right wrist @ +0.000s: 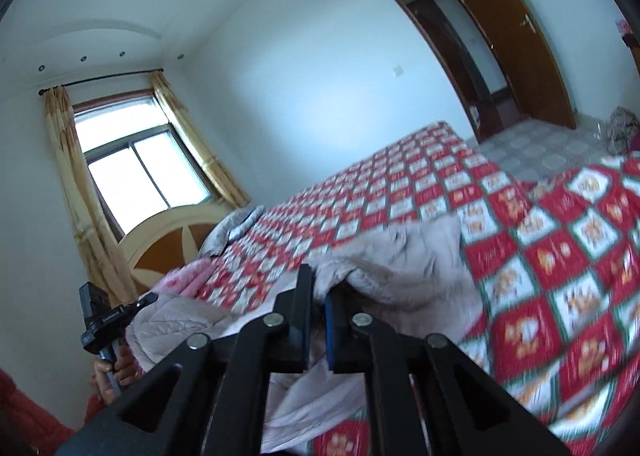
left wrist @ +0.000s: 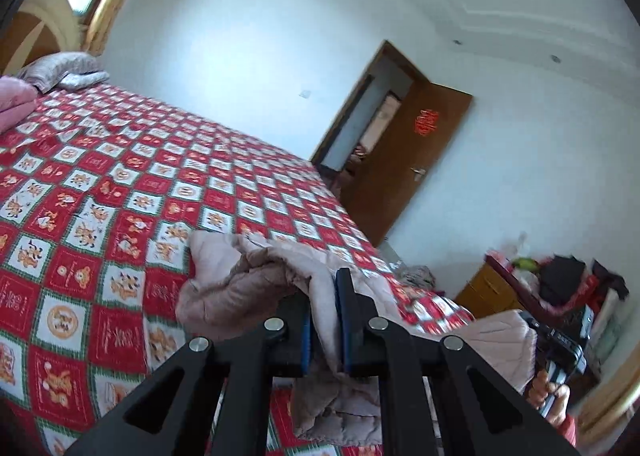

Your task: Fold large clothes

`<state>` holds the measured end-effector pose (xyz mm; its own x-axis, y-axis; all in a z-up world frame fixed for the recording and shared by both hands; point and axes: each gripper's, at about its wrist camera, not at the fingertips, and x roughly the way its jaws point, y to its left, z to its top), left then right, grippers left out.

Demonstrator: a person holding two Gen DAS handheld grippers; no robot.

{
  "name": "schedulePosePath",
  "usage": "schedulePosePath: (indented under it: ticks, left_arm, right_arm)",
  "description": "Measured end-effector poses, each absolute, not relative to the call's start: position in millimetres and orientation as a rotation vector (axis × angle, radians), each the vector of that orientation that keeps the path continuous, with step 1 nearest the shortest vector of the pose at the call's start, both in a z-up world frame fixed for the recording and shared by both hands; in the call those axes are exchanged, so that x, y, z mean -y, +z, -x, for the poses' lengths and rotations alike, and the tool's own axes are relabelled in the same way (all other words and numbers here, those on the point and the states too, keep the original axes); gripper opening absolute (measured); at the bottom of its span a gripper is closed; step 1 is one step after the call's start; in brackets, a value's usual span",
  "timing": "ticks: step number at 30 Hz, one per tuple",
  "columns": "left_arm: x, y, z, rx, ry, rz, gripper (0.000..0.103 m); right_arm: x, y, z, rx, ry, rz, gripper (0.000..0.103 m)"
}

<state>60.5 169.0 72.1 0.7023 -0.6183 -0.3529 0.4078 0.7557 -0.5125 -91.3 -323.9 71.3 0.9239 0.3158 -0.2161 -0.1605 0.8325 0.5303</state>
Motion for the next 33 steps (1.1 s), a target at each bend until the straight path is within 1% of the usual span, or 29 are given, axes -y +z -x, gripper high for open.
schedulePosePath:
  ticks: [4,8,14,22,23,26,29,32,33]
  left_arm:
    - [-159,66,-108,-0.613,-0.506,0.428,0.010]
    - [-145,52,-155,-0.679,-0.455,0.427,0.010]
    - [-123,38,-200,-0.727,-0.385,0.355,0.010]
    - [-96,-9,-281,-0.832,-0.257,0.312,0.011]
    - [-94,-17,-289,-0.845,-0.249,0.310,0.013]
    - [-92,-41,-310,-0.908,-0.222,0.342,0.015]
    - [-100,-61,-329,-0.961,-0.267,0.455,0.021]
    - [-116,-67,-342,-1.019,-0.346,0.585,0.027]
    - [-124,-65,-344,-1.027,-0.380,0.616,0.028]
  right_arm:
    - [336,77,37,-0.309,0.212,-0.541,0.009]
    - [345,71,-21,-0.351,0.153,-0.541,0.008]
    - [353,49,-77,-0.395,0.089,-0.544,0.008]
    - [372,13,-158,-0.466,-0.030,-0.582,0.008]
    - [373,6,-169,-0.486,-0.052,-0.575,0.008]
    - [374,-20,-198,-0.539,-0.118,-0.538,0.009]
    - [378,-51,-221,-0.600,-0.171,-0.559,0.010]
    - [384,-74,-233,-0.615,-0.181,-0.582,0.010]
    - [386,-78,-234,-0.610,-0.179,-0.591,0.010]
